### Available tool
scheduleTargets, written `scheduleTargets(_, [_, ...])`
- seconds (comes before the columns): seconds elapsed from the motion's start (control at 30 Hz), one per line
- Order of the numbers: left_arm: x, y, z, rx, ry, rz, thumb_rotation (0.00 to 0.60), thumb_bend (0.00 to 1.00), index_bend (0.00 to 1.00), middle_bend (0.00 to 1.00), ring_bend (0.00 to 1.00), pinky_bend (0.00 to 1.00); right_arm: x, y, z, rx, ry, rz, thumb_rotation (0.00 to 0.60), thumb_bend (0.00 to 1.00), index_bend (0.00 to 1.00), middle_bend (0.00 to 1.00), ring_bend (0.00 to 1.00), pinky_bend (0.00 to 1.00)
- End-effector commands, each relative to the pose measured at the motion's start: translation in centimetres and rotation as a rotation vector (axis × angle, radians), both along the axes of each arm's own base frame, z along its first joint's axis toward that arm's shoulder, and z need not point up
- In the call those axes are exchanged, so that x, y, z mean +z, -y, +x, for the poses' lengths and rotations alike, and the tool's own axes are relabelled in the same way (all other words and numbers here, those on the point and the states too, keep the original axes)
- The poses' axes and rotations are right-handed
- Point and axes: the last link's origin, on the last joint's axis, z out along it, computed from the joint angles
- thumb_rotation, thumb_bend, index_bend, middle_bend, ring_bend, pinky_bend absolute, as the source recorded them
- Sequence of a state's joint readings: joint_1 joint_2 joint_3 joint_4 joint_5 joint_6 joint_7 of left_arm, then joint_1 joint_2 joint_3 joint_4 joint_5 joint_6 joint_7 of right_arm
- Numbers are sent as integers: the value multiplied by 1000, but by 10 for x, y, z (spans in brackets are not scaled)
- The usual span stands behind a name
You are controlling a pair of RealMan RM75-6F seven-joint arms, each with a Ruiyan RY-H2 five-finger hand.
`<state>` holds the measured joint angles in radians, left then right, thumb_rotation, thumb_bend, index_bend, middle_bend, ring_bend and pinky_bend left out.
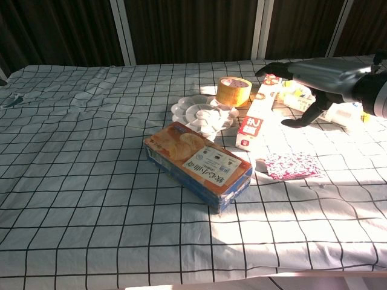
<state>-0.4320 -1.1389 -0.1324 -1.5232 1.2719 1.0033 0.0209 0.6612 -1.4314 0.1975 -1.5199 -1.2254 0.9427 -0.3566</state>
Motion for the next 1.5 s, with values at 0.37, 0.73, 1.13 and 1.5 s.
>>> scheduleTargets(0.37, [13,57,-11,-69,-46,13,600,360,0,0,0,0,24,-22,-19,-42,-22,20,600,242,46,0,0,9])
scheduleTargets(0.73, [-12,158,-55,-102,-35,44,600,358,0,3,0,0,38,-45,-76,-172,-151,84,600,240,132,0,0,2])
scheduleTargets(1.13, [-16,165,-67,-88,-58,47,600,360,0,6,0,0,1,-37,-68,-185,-155,154,600,201,153,0,0,0])
scheduleTargets(1.5, [-16,162,-69,-64,-74,48,600,358,0,6,0,0,-27,-32,-50,-165,-146,215,600,198,177,0,0,0])
